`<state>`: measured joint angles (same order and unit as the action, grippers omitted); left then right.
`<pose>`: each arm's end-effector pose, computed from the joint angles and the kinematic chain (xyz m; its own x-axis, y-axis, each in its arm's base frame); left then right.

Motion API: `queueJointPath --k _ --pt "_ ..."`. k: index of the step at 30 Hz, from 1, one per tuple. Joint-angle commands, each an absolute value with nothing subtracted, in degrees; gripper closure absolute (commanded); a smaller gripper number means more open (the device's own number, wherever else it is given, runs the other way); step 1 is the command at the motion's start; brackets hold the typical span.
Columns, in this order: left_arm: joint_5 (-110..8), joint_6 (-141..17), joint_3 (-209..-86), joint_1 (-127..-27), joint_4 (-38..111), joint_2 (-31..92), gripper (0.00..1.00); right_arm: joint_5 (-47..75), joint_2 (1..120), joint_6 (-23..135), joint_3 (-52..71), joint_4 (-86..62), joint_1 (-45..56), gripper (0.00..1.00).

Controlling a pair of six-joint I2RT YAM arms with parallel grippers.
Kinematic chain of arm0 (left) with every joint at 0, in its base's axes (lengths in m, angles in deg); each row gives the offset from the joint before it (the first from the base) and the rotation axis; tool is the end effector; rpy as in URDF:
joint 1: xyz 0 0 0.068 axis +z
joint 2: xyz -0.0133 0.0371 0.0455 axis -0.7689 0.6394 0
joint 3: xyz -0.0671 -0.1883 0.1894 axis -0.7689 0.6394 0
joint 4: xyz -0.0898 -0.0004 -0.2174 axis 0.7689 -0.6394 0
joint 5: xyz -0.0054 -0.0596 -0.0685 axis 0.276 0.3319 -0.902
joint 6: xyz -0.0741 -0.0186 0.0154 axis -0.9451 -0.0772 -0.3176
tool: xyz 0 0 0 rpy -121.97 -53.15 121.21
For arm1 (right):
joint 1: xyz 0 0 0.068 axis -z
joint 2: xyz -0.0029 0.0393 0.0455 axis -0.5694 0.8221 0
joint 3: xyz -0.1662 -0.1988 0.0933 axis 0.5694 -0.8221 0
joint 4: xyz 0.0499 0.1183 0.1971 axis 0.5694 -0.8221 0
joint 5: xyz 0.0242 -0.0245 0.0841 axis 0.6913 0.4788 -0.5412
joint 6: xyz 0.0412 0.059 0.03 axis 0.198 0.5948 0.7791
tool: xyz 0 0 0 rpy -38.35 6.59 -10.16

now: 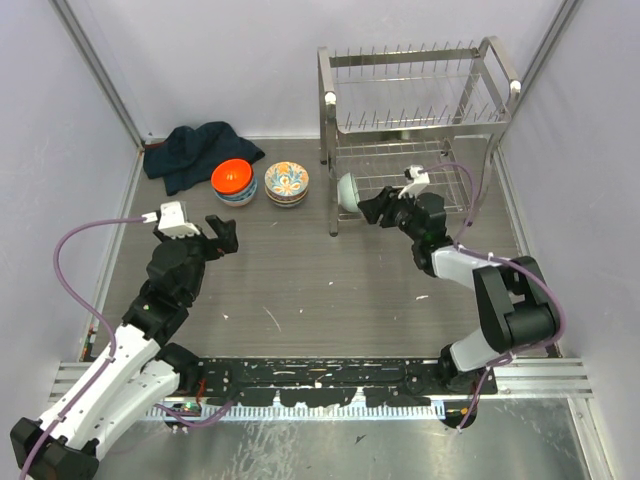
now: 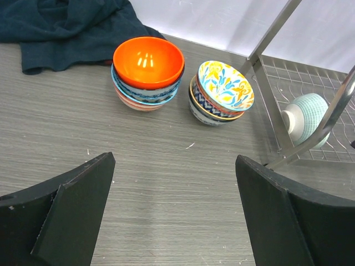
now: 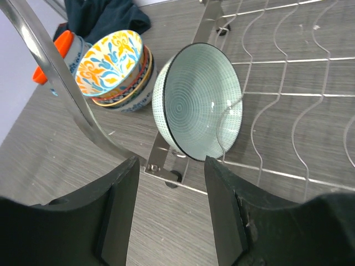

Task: Unload the bowls from the dish rack
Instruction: Pick up the bowl from the dish rack.

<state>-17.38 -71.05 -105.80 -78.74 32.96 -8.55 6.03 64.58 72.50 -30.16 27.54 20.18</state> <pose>0.1553 -0.0520 0.2933 -0.1228 -0.2961 -0.9472 0.0171 0.9537 -0.3004 0.3055 0.0983 0.2310 -0.3540 0.3018 -0.8852 -0.3972 0.8084 0.4344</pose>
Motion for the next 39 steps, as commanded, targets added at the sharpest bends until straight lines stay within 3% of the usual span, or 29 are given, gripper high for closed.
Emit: queueJointPath --k 1,23,39 --pt "-17.98 -70.55 -104.91 -78.48 35.65 -8.74 0.02 -2.10 68.64 74.97 -25.94 38.65 22.01 0.44" --pt "-17.54 -69.74 -104.12 -78.49 38.03 -7.69 0.02 -15.48 88.11 83.47 -15.64 54.67 24.92 0.43" --pt "-17.67 -69.66 -103.78 -78.54 38.91 -7.02 0.02 -19.49 94.87 90.35 -13.42 64.22 25.01 0.62"
